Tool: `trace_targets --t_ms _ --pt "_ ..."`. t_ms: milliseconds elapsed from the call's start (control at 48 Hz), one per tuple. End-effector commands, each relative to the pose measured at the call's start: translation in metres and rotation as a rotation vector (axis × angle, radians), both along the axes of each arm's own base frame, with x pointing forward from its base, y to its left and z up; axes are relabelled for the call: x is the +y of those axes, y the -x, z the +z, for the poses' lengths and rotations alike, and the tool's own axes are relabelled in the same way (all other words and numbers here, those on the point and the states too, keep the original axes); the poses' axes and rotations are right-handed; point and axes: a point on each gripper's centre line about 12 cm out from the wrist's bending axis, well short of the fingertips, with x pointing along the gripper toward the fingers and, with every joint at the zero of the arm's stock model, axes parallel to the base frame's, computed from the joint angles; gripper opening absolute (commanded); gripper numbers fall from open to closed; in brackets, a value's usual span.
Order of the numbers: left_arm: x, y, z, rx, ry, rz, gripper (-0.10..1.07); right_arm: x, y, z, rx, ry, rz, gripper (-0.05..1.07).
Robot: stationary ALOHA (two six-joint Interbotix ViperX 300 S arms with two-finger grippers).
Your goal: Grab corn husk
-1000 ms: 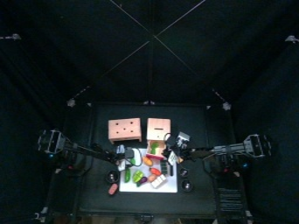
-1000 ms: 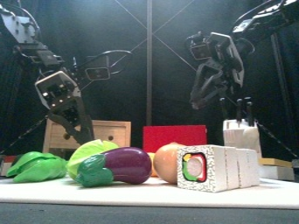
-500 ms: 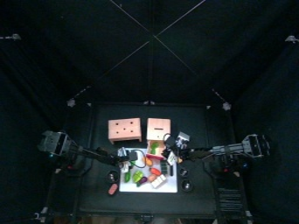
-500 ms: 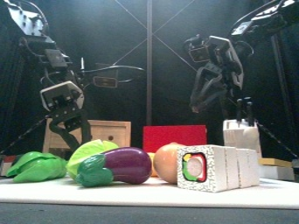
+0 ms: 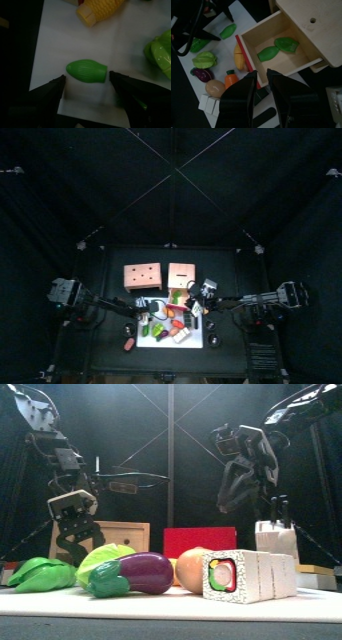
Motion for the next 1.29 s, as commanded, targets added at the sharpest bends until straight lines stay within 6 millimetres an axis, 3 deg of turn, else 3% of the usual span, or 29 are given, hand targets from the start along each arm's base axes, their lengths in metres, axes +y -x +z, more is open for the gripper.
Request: trace_targets --t_ms 0,583,1271 --pt "-0.002 -0.011 0.012 -0.059 0.005 -0.028 1.02 -0.001 -0.005 0.012 -0.039 0.000 0.000 0.66" --pt "0.011 -0.012 0.012 -0.073 -0.099 -0.134 1.02 0.000 -0.005 0.009 -0.030 -0.002 0.001 0.66" --pt "0.020 -0.003 -0.010 -0.076 0.026 -0.082 1.02 0.000 -0.005 0.006 -0.019 -0.001 0.002 0.66"
